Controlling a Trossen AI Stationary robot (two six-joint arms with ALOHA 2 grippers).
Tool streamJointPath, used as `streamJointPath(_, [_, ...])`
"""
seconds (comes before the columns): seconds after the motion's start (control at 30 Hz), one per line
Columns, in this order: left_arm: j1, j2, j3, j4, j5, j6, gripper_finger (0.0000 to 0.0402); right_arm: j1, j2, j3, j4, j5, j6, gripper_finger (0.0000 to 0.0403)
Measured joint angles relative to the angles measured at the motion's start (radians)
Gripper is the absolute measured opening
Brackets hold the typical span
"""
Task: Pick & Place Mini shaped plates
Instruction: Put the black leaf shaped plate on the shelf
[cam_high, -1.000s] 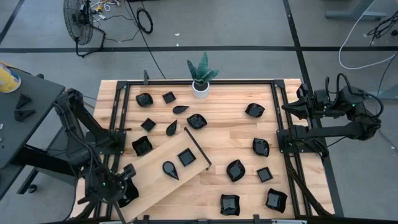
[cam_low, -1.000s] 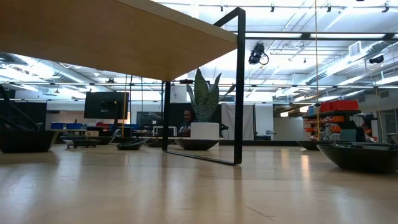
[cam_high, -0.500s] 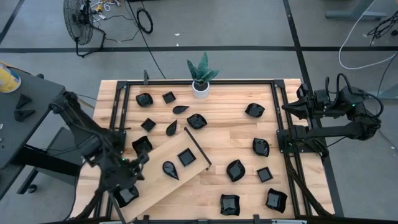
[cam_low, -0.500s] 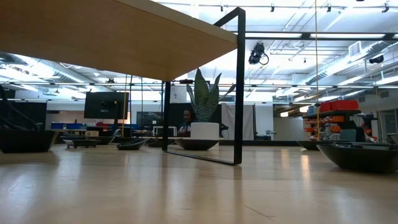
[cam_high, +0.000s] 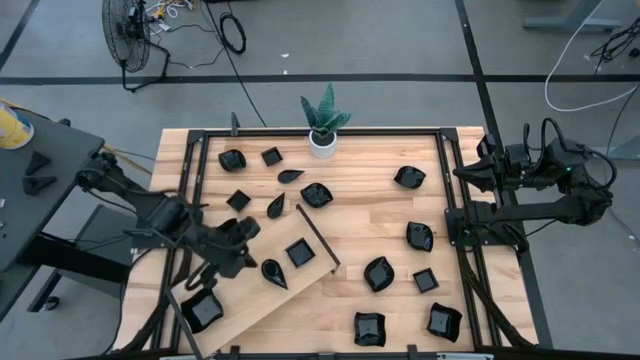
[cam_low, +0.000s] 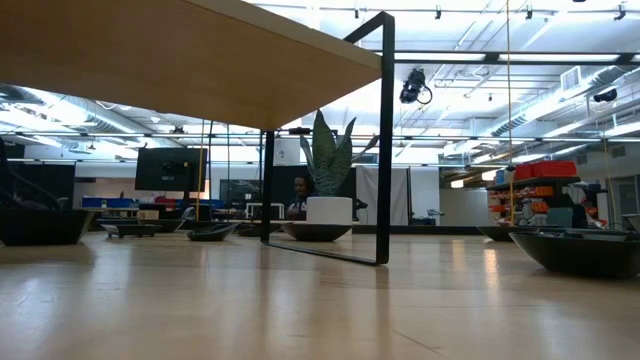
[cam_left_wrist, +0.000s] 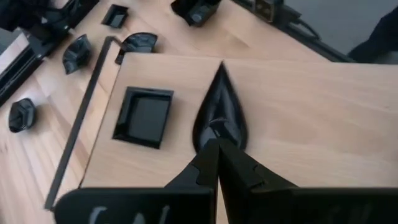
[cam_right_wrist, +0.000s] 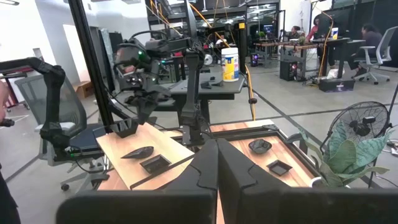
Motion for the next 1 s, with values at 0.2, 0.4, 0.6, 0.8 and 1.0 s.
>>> streamJointPath(0.2, [0.031, 0.000, 0.000, 0.000, 0.001, 0.029, 0.0016, 0.000, 0.000, 0.000, 0.000, 0.000, 0.000, 0.0002])
streamJointPath(0.4, [0.045, -0.008, 0.000, -0.023, -0.002, 0.020, 0.0016, 0.000, 0.000, 0.000, 0.000, 0.000, 0.000, 0.0002])
streamJointPath(0.6, [0.061, -0.008, 0.000, -0.032, -0.003, -0.033, 0.0016, 0.000, 0.000, 0.000, 0.000, 0.000, 0.000, 0.0002])
streamJointPath(0.8, [0.059, -0.008, 0.000, -0.030, -0.008, -0.040, 0.0016, 0.000, 0.000, 0.000, 0.000, 0.000, 0.000, 0.0002])
streamJointPath(1.0, [0.059, -0.008, 0.000, -0.024, -0.009, -0.187, 0.0016, 0.000, 0.000, 0.000, 0.000, 0.000, 0.000, 0.0002])
